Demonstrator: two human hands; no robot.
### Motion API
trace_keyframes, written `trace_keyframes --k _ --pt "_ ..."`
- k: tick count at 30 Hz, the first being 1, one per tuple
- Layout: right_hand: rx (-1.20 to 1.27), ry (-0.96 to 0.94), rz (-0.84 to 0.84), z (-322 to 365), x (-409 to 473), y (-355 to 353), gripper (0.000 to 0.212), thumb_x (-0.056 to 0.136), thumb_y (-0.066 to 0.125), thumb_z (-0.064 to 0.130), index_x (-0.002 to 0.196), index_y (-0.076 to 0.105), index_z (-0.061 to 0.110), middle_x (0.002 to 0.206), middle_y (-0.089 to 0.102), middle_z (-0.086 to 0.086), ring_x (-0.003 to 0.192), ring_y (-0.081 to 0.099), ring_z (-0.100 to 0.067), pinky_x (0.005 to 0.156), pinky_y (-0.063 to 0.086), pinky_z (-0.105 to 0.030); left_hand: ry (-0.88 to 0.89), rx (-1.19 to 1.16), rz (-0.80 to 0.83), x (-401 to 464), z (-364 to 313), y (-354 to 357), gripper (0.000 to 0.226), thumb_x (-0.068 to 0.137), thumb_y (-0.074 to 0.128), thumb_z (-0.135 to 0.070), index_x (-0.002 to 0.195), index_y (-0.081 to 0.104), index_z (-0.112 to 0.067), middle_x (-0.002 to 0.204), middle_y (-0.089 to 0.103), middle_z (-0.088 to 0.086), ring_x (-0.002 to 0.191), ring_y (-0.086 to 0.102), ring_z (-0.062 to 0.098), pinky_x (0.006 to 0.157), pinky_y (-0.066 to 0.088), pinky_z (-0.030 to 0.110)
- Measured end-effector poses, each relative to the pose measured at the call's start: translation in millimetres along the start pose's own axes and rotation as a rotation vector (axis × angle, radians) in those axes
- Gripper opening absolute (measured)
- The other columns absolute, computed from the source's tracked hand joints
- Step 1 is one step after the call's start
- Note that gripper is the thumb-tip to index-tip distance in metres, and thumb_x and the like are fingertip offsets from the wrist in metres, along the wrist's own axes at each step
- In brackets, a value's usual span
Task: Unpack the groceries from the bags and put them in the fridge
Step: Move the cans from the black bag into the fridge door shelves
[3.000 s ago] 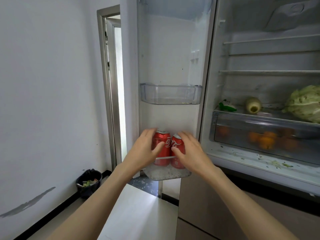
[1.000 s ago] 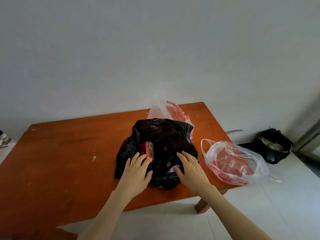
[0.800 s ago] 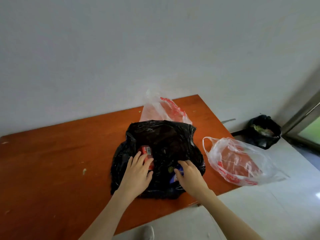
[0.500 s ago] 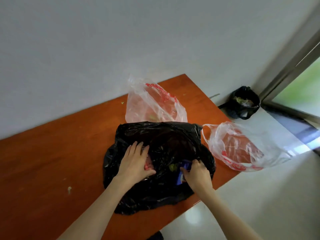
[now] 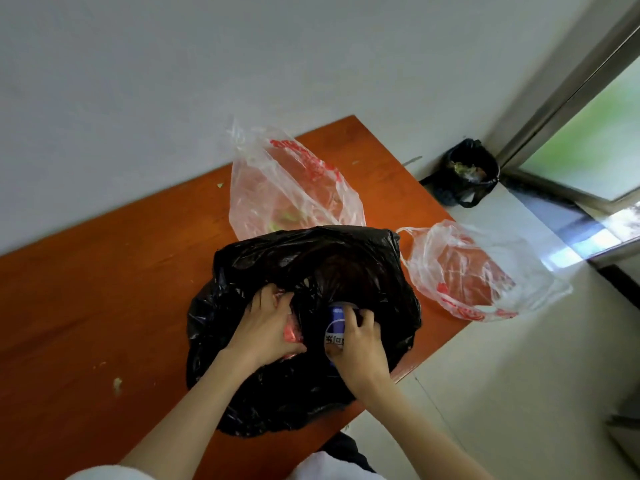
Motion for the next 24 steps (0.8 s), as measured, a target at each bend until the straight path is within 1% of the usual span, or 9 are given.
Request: trace_keyframes --k 3,4,6,9,13,17,19,21,24 --pt "0.104 -0.044 -0.049 1.6 -3.0 4.7 0.068 0.087 0.061 0.024 0.144 0.023 0.014 0.142 0.026 -0.008 0.128 0.032 -0.027 0.101 0.041 -0.033 0.032 -0.127 -0.183 -9.7 -4.6 -0.5 0.071 0.084 0.062 -0.039 0.142 0.030 -0.012 0.140 0.029 0.008 0.132 0.026 0.023 0.111 0.031 0.034" --pt "0.137 -0.032 -0.072 1.3 -2.0 5.6 0.068 0.088 0.060 0.024 0.143 0.023 0.012 0.142 0.028 -0.007 0.127 0.033 -0.027 0.102 0.039 -0.032 0.001 -0.161 -0.240 -11.1 -5.0 -0.7 0.065 0.087 0.059 -0.036 0.141 0.032 -0.011 0.138 0.032 0.009 0.131 0.028 0.022 0.108 0.034 0.032" --pt "0.198 0.056 -0.087 -1.5 2.6 7.4 0.070 0.087 0.061 0.029 0.142 0.024 0.007 0.138 0.032 -0.010 0.124 0.038 -0.029 0.102 0.038 -0.034 -0.136 -0.199 -0.278 -12.3 -4.4 -0.9 0.067 0.088 0.057 -0.038 0.141 0.029 -0.009 0.138 0.031 0.011 0.131 0.030 0.024 0.099 0.041 0.032" --pt "0.325 0.240 0.013 -7.4 12.6 13.4 0.072 0.082 0.066 0.039 0.134 0.031 0.003 0.127 0.045 -0.015 0.114 0.051 -0.033 0.091 0.045 -0.036 -0.325 -0.194 -0.203 -11.6 -4.3 3.6 0.082 0.084 0.059 -0.046 0.143 0.019 -0.007 0.139 0.028 0.017 0.130 0.031 0.032 0.095 0.044 0.037" --pt "0.474 0.356 0.143 -7.1 19.9 20.2 0.071 0.077 0.072 0.041 0.125 0.038 0.003 0.119 0.056 -0.014 0.104 0.059 -0.031 0.083 0.049 -0.035 -0.416 -0.213 -0.165 -8.5 -7.6 7.9 0.086 0.084 0.060 -0.046 0.144 0.012 -0.006 0.139 0.030 0.021 0.127 0.038 0.034 0.092 0.045 0.038" --pt "0.478 0.369 0.140 -6.1 22.1 17.1 0.068 0.075 0.073 0.036 0.122 0.038 0.002 0.117 0.056 -0.014 0.102 0.059 -0.030 0.085 0.051 -0.036 -0.442 -0.374 -0.185 -2.4 -11.1 14.5 0.092 0.083 0.065 -0.038 0.145 0.007 -0.003 0.142 0.030 0.021 0.125 0.043 0.035 0.095 0.044 0.038" --pt "0.495 0.359 0.141 -7.8 20.8 14.6 0.071 0.074 0.074 0.034 0.124 0.034 0.004 0.118 0.054 -0.014 0.103 0.058 -0.030 0.083 0.050 -0.034 -0.458 -0.403 -0.152 -0.4 -11.9 19.2 0.092 0.083 0.064 -0.038 0.146 0.004 -0.007 0.137 0.037 0.021 0.119 0.048 0.035 0.090 0.046 0.039" --pt "0.508 0.332 0.120 -10.9 18.3 12.3 0.072 0.071 0.076 0.033 0.123 0.034 0.006 0.118 0.053 -0.013 0.102 0.058 -0.030 0.086 0.051 -0.037 -0.483 -0.464 -0.098 1.7 -11.4 23.0 0.093 0.084 0.063 -0.039 0.147 -0.001 -0.014 0.129 0.046 0.021 0.111 0.054 0.036 0.086 0.047 0.040" --pt "0.532 0.282 0.084 -14.9 14.3 6.4 0.069 0.067 0.077 0.031 0.118 0.035 0.009 0.115 0.053 -0.011 0.100 0.058 -0.028 0.088 0.051 -0.040 -0.523 -0.568 -0.066 5.2 -8.4 23.7 0.096 0.081 0.066 -0.035 0.147 -0.001 -0.015 0.126 0.050 0.022 0.107 0.057 0.037 0.088 0.049 0.042"
Point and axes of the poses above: each hand's wrist, its own x-axis towards the middle knuckle, its own y-axis out of the palm, z = x × y, the point moved 3 cm from there along x, towards the middle knuckle
